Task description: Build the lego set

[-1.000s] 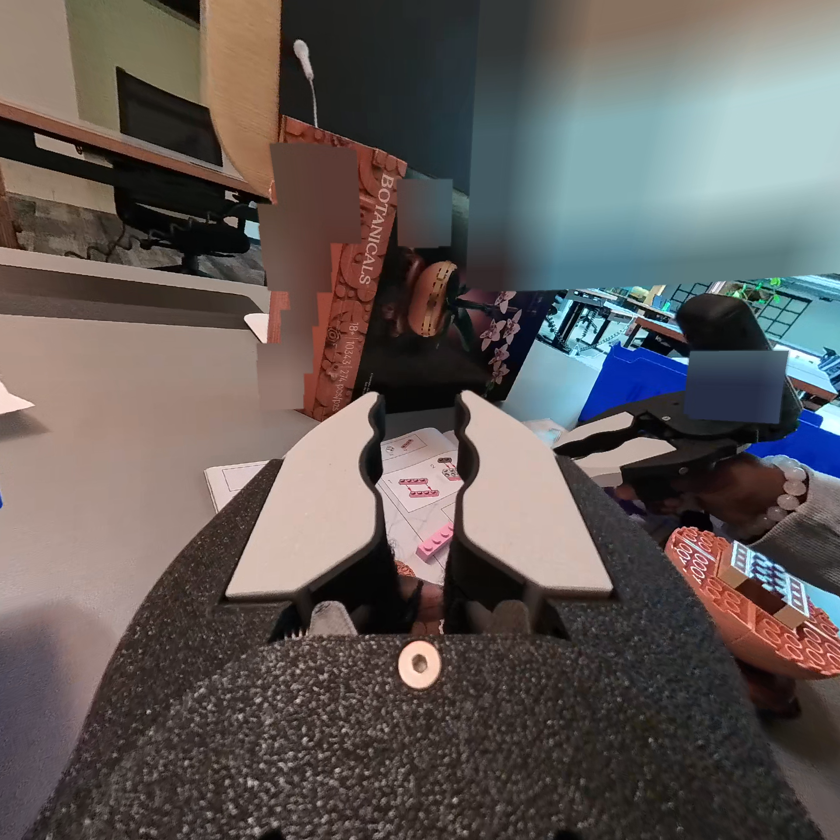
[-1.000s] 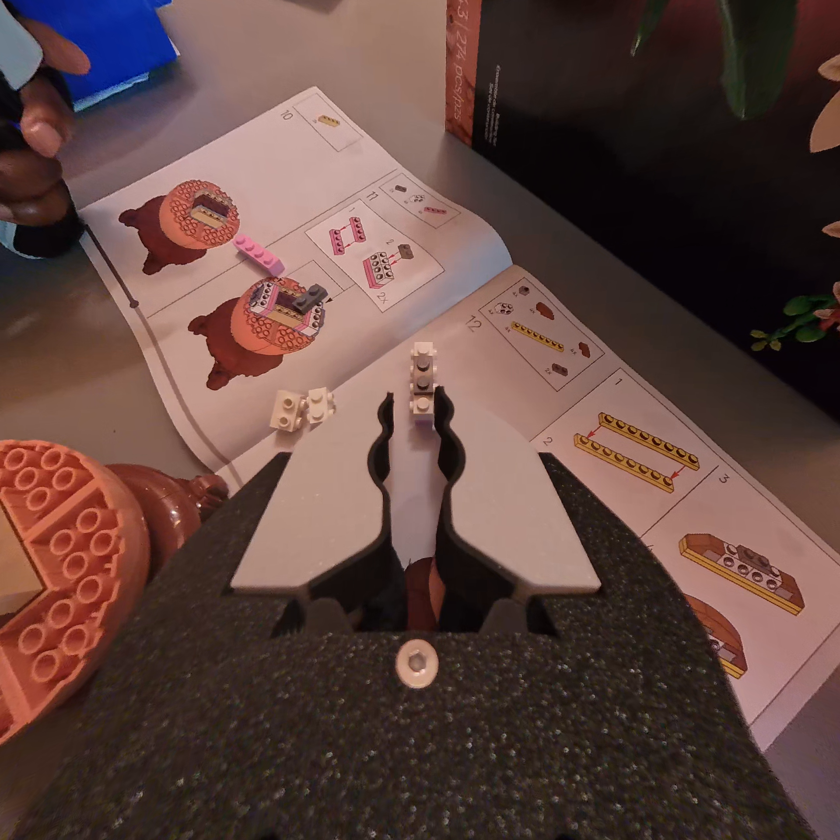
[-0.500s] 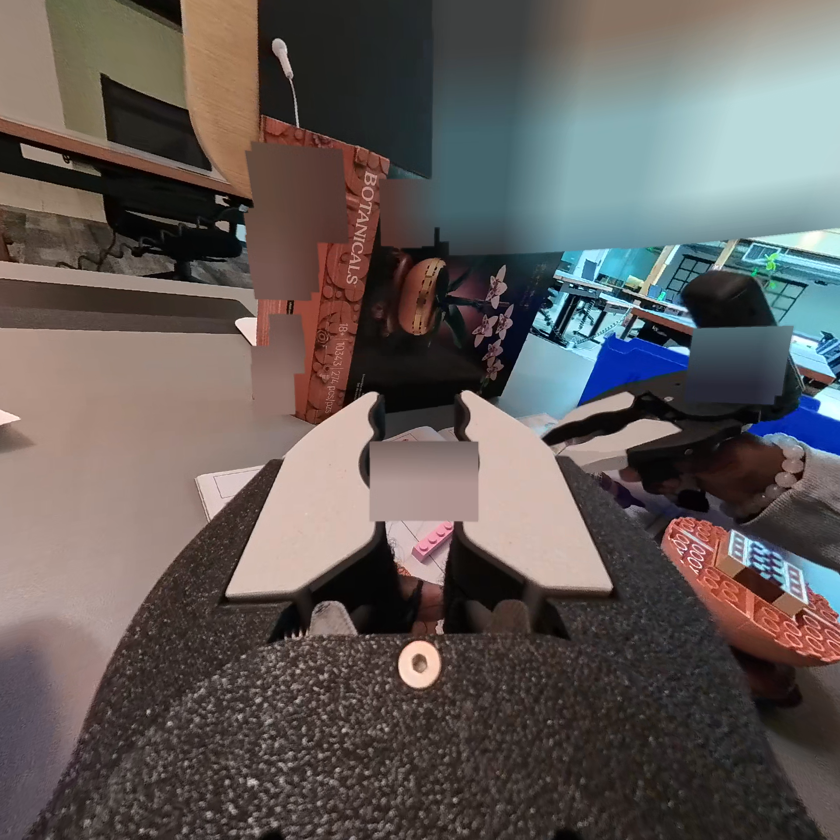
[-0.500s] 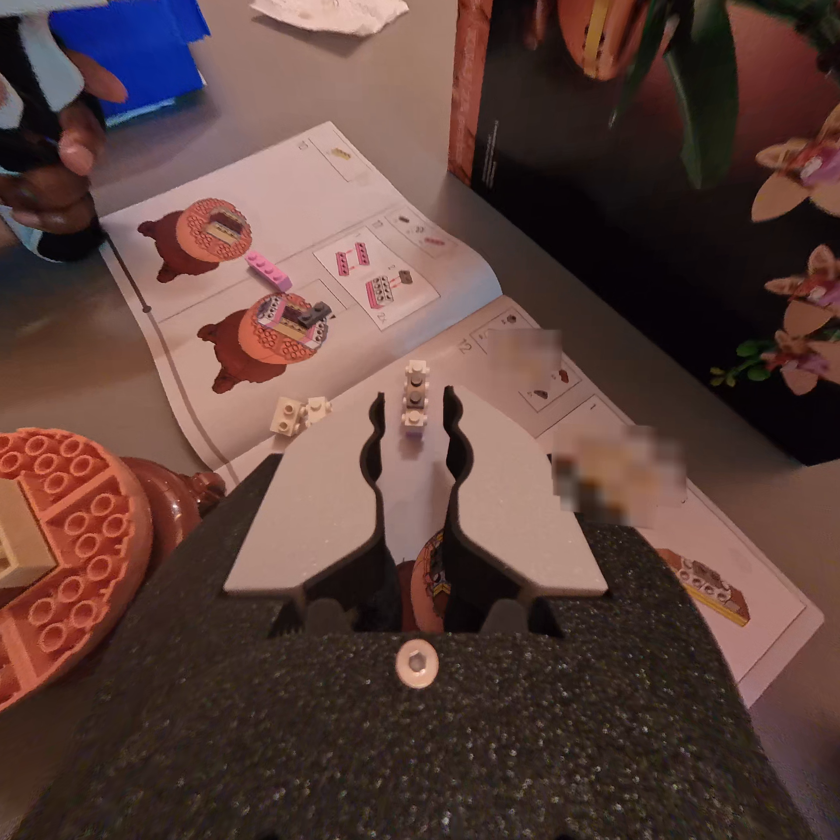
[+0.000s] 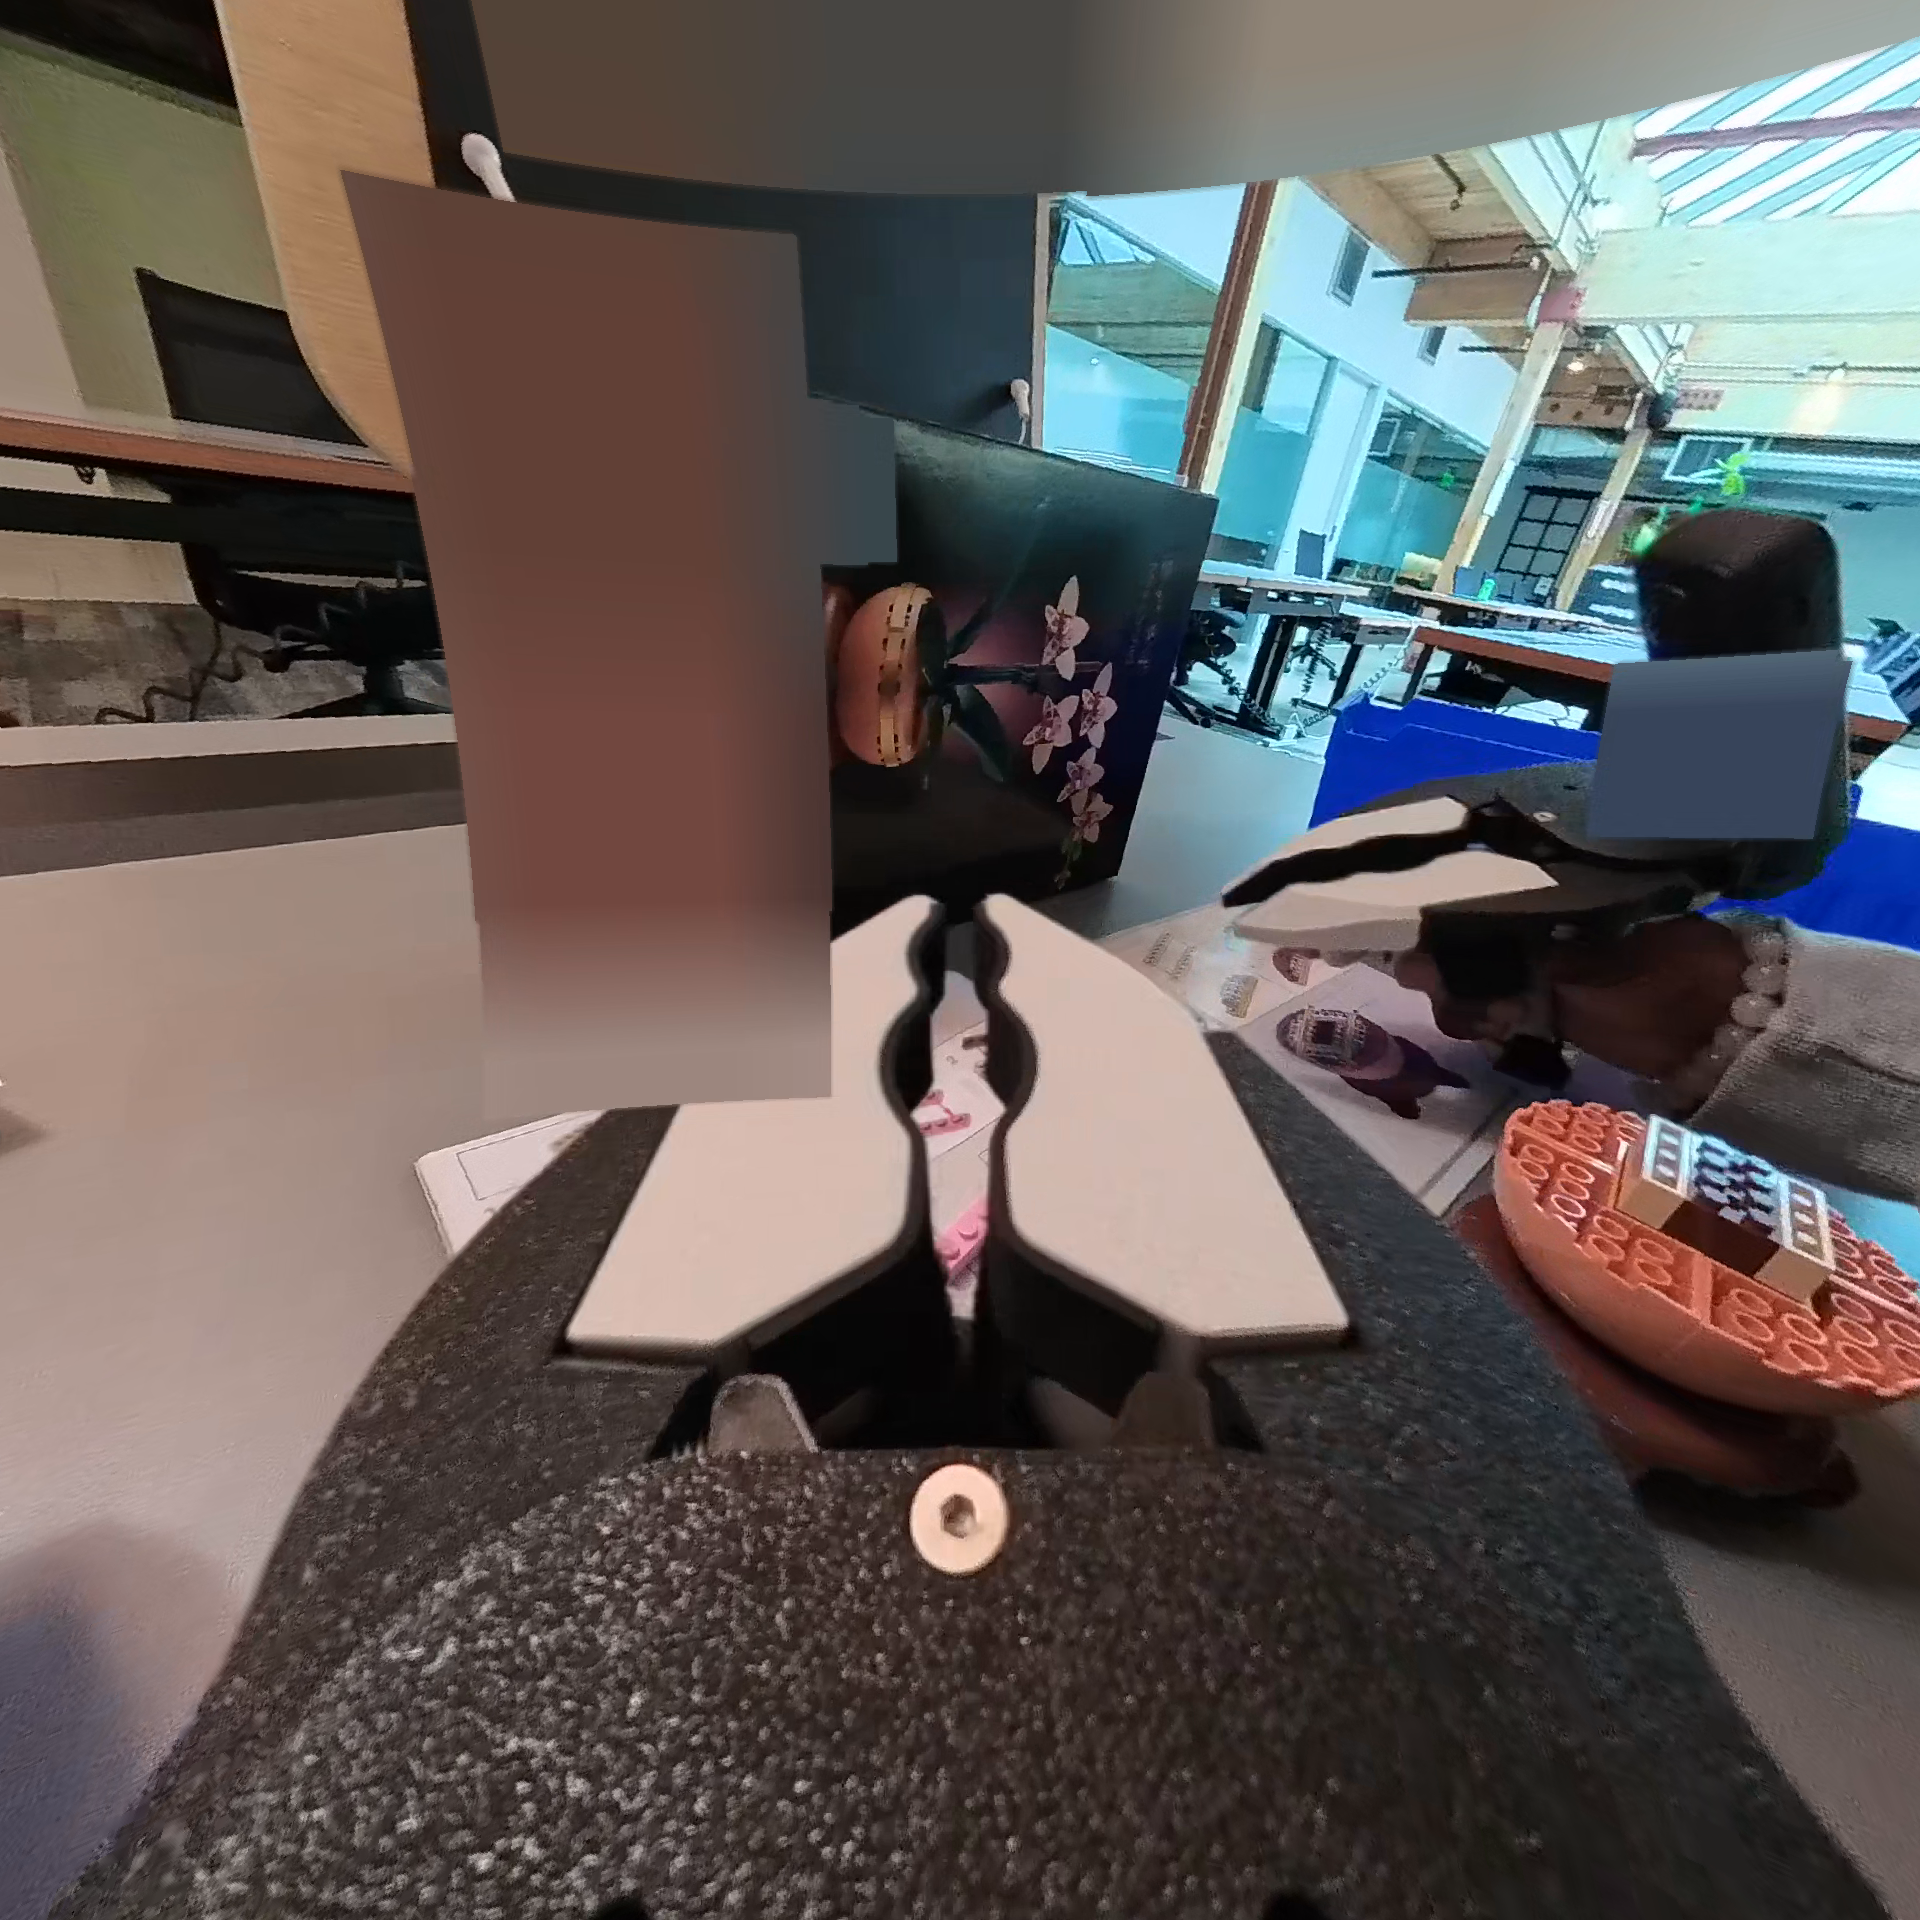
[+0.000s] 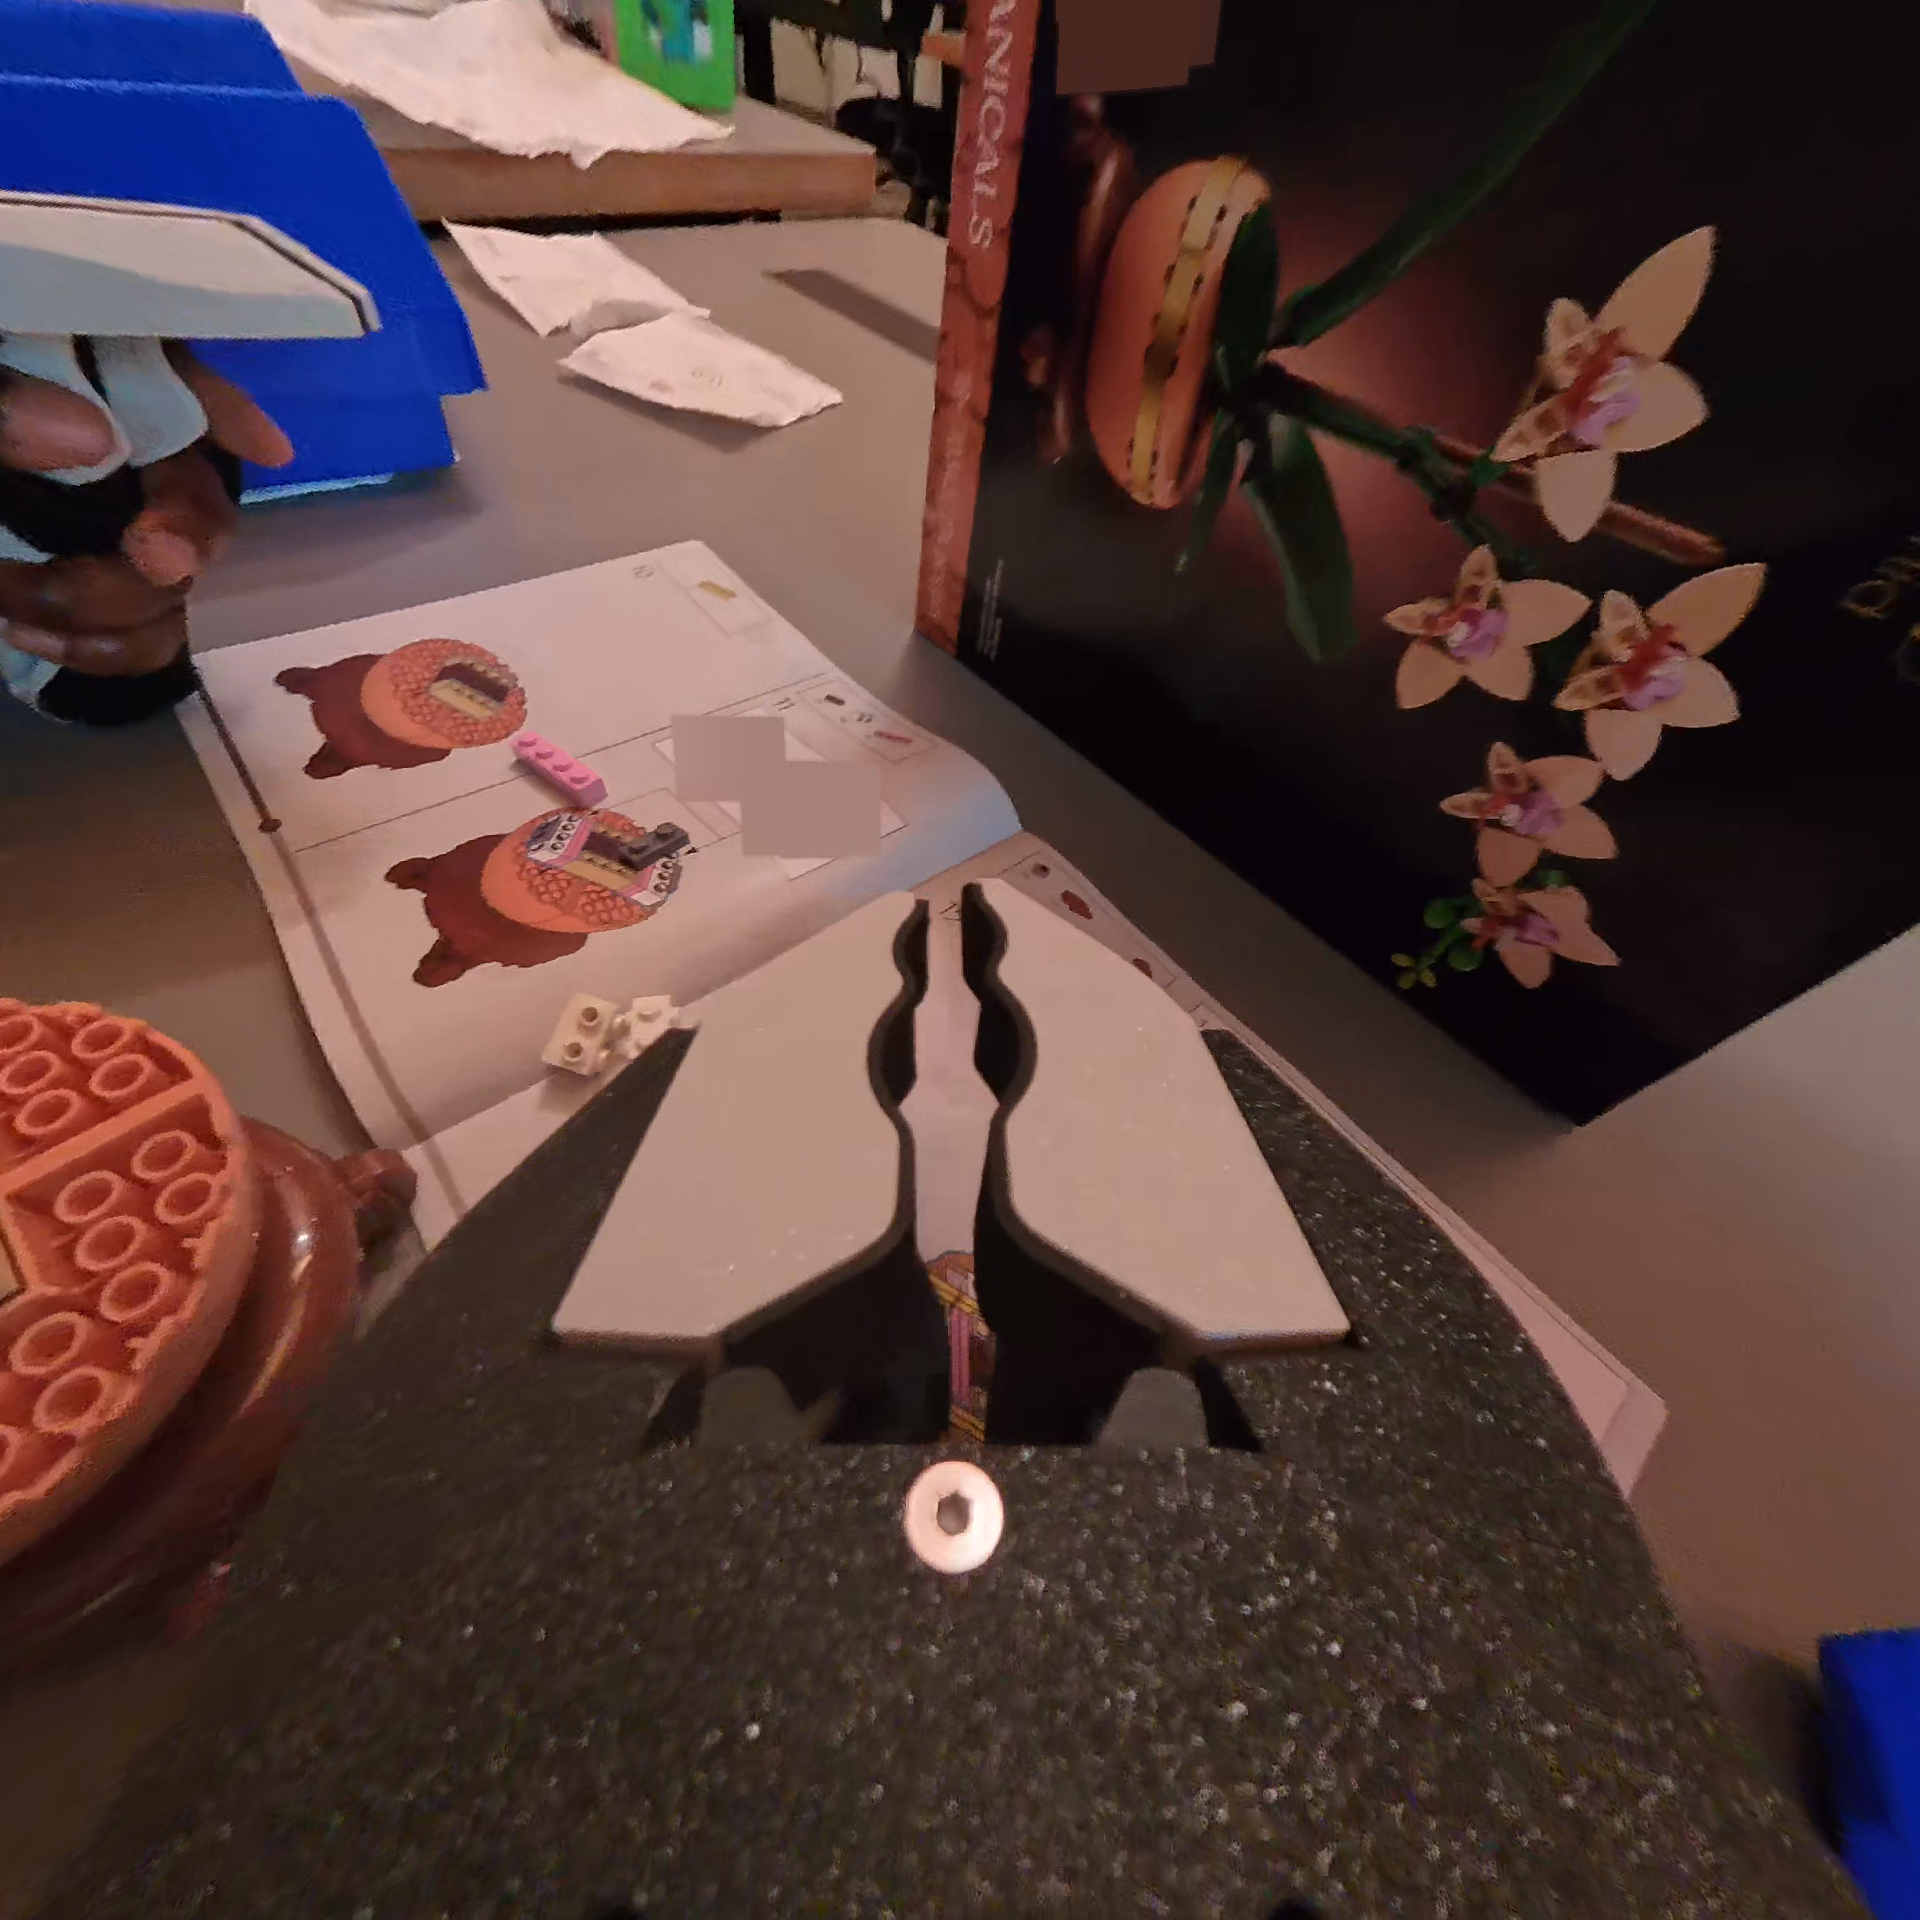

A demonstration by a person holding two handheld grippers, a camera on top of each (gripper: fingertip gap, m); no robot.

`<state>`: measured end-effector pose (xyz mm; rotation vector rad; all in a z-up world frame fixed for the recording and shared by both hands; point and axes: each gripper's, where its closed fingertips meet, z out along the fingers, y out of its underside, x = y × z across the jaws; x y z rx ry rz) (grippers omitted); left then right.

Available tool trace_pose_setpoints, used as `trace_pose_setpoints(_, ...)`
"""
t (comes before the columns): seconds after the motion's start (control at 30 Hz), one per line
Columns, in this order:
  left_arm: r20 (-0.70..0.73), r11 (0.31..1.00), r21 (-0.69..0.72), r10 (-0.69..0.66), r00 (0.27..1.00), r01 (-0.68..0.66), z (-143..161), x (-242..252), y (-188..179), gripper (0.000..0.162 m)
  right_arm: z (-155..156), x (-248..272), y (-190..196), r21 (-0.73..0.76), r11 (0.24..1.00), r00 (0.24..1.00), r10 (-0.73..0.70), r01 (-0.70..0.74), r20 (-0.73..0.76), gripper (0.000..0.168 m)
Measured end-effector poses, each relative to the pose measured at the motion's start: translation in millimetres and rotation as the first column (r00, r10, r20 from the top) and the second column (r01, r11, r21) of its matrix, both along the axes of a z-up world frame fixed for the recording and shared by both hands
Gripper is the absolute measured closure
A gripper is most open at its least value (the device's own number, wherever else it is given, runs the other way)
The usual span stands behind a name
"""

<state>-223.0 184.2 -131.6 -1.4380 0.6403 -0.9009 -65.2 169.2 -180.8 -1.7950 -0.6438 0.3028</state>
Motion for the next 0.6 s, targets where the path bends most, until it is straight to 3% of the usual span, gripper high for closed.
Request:
trace_pose_setpoints(0.3, -0.025, 0.999, -0.033, 0.005, 1.000, -0.005, -5.7, 1.9, 2.8, 0.162, 11.0, 8.1, -1.6, 0.021, 1.000, 0.990, 0.012, -0.009, -0.141, 0.166)
trace_pose_setpoints(0.47, -0.009, 0.998, -0.054, -0.008, 1.000, 0.008, -6.1, 2.8, 2.7, 0.149, 12.4, 2.7, -6.6, 0.053, 0.998, 0.992, 0.051, -0.045, -0.116, 0.163)
trace_pose_setpoints(0.6, -0.002, 0.997, -0.067, -0.031, 1.000, 0.031, -6.4, 5.6, 0.9, 0.136, 25.5, 7.9, -12.0, 0.131, 0.991, 0.982, 0.060, -0.037, -0.178, 0.156)
